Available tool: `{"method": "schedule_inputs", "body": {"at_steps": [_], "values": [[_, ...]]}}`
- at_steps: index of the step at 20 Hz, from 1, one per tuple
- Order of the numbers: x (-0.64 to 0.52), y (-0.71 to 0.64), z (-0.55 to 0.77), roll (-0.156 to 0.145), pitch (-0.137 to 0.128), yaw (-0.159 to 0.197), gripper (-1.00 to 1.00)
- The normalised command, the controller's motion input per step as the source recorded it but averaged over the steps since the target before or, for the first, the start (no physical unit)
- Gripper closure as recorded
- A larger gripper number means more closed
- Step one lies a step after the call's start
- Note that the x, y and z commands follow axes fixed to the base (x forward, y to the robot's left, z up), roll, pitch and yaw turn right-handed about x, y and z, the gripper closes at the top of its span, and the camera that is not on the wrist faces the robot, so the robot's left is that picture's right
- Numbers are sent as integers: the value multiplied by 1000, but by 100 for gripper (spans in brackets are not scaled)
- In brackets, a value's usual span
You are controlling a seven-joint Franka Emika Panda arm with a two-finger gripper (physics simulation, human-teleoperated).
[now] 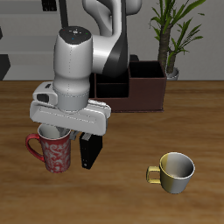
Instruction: Place the red mug into the back desk caddy's right compartment
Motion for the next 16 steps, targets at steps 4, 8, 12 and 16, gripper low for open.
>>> {"method": "schedule_inputs", "body": {"at_steps": [4, 8, 12, 16], "values": [[-253, -44, 652, -17, -76, 47, 100], [-328, 10, 599, -19, -56, 26, 100], [-268, 26, 402, -8, -56, 38, 100], [-342, 26, 503, -19, -56, 29, 100]]}}
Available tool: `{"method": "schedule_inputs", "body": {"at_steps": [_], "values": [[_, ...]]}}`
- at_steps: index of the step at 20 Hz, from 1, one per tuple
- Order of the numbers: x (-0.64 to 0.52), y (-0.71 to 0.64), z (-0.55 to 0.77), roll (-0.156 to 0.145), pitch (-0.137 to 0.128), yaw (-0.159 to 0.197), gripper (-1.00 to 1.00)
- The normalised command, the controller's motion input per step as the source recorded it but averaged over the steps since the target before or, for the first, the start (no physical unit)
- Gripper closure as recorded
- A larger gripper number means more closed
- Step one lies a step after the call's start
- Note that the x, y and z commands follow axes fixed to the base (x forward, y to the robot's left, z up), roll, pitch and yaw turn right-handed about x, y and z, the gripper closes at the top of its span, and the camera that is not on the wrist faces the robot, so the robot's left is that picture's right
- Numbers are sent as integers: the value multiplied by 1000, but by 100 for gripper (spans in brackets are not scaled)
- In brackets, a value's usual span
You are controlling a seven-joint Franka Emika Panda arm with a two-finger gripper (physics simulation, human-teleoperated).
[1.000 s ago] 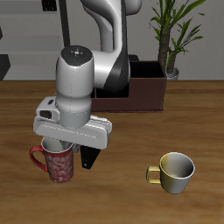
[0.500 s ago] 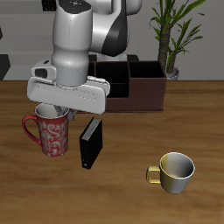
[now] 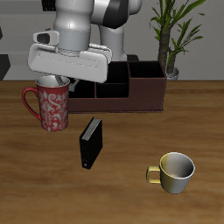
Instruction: Place the red mug into the back desk caddy's right compartment
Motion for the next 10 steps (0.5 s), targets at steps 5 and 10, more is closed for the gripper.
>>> {"method": "schedule_inputs", "body": {"at_steps": [5, 10], "values": [[-332, 72, 322, -25, -12, 13, 100], [-449, 180, 257, 16, -6, -22, 100]]}}
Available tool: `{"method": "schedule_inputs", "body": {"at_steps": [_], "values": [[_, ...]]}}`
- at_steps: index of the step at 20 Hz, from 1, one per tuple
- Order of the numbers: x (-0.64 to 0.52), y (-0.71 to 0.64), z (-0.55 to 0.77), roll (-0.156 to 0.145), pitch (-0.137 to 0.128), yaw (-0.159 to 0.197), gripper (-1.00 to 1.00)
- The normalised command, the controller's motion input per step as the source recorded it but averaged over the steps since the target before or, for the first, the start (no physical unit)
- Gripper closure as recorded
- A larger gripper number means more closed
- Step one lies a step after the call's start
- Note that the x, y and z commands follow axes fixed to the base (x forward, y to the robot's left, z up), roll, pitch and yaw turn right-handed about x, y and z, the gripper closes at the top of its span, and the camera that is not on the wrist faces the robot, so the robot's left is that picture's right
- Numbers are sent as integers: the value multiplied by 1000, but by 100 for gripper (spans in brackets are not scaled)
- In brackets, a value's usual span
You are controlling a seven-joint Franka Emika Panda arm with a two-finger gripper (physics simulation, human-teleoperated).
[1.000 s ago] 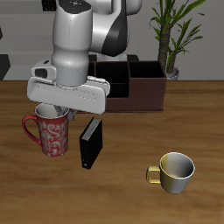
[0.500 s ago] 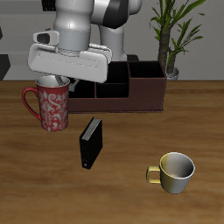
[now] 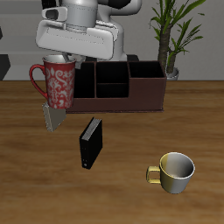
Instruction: Place the red mug into the back desk caddy's right compartment
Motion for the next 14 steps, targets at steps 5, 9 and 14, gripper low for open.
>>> {"method": "schedule_inputs", "body": {"at_steps": [5, 9, 14], "values": [[-363, 101, 151, -19, -33, 9, 100], [-345, 124, 27, -52, 42, 31, 100], [-339, 147, -77, -40, 62, 12, 100]]}}
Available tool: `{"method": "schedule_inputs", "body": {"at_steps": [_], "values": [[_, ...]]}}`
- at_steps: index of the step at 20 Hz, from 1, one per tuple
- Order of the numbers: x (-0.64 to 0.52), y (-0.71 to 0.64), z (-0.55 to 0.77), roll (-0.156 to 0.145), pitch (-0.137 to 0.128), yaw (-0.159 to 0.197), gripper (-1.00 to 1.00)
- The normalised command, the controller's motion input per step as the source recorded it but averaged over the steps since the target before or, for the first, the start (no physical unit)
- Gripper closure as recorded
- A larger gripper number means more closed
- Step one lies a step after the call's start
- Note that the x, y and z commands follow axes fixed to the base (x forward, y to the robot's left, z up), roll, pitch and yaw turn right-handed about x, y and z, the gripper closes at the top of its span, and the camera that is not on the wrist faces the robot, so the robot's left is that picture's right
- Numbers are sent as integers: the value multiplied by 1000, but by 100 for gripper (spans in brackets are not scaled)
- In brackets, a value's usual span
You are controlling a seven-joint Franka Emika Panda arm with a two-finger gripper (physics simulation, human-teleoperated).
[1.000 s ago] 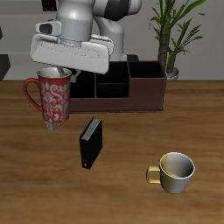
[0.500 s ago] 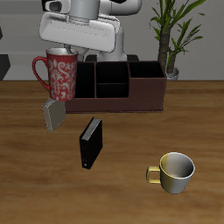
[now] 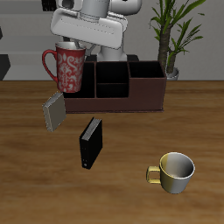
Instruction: Place the red mug into the back desk caddy's right compartment
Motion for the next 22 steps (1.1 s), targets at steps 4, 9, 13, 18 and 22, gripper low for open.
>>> {"method": "schedule_inputs", "body": {"at_steps": [4, 9, 13, 18, 22], "values": [[-328, 305, -111, 33, -6, 48, 100], [-319, 230, -85, -35, 7, -25, 100], [-231, 226, 12, 10, -30, 26, 100], [-274, 211, 33, 4, -4, -24, 100], [-257, 190, -34, 10, -11, -18, 100]]}}
